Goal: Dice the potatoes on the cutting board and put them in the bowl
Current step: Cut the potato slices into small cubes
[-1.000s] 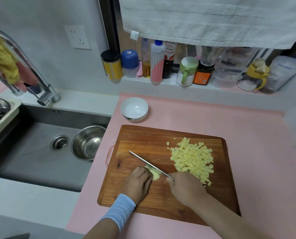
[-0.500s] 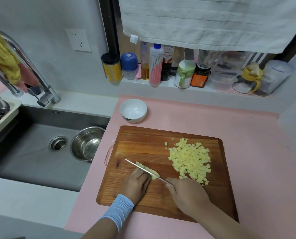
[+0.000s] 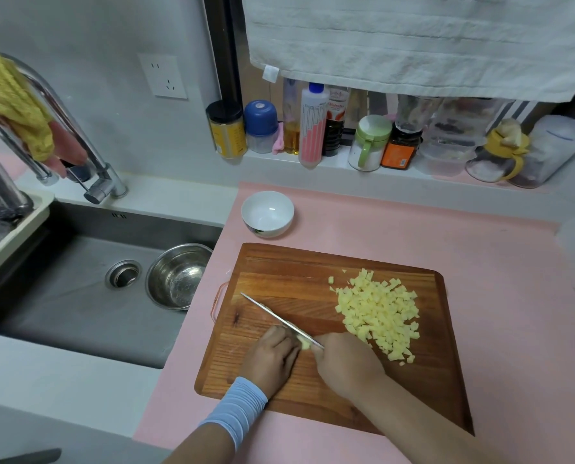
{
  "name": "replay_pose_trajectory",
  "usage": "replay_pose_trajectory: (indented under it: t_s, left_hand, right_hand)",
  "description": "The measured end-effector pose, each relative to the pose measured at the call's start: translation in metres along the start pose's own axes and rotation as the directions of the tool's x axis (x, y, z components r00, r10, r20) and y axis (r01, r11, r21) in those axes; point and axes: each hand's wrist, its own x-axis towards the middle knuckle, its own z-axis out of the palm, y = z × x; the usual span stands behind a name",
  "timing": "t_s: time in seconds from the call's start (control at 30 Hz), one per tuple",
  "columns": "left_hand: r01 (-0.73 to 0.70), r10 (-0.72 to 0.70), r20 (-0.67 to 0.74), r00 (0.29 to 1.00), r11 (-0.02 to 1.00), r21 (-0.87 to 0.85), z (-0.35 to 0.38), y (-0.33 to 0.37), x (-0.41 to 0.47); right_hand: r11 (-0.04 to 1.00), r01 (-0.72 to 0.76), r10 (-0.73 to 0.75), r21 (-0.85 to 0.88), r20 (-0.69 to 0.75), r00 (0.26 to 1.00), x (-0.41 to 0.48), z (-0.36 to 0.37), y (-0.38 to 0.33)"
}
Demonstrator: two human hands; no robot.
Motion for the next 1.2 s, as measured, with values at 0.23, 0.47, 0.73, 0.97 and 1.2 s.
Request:
replay_pose_trajectory:
  t_s: [0.23, 0.47, 0.73, 0.97, 1.2]
  left_hand:
    - [0.04, -0.04, -0.003, 0.999, 0.998, 0.05, 0.0, 0.003, -0.005]
    - [0.056, -0.056, -0.007, 0.998, 0.998, 0.031, -0.001, 0.003, -0.006]
    - [0.05, -0.05, -0.001, 0.999, 0.998, 0.039, 0.0, 0.002, -0.008]
    - [0.082, -0.082, 0.01, 0.997, 0.997, 0.011, 0.002, 0.0, -0.008]
    - [0.085, -0.084, 0.018, 0.996, 0.996, -0.005, -0.001, 0.0, -0.006]
  right_hand:
    - [1.0, 0.001, -0.001, 0.005, 0.014, 1.0, 0.003, -0.004, 0.002]
    - [0.999, 0.046, -0.046, -0.014, -0.024, 0.999, -0.014, -0.009, 0.0]
    - [0.999, 0.01, -0.009, -0.031, 0.03, 1.0, -0.04, -0.013, 0.015]
    - [0.998, -0.057, 0.059, -0.021, 0.071, 0.996, -0.022, -0.009, 0.007]
    - [0.998, -0.068, 0.069, -0.013, 0.059, 0.996, -0.008, -0.009, -0.005]
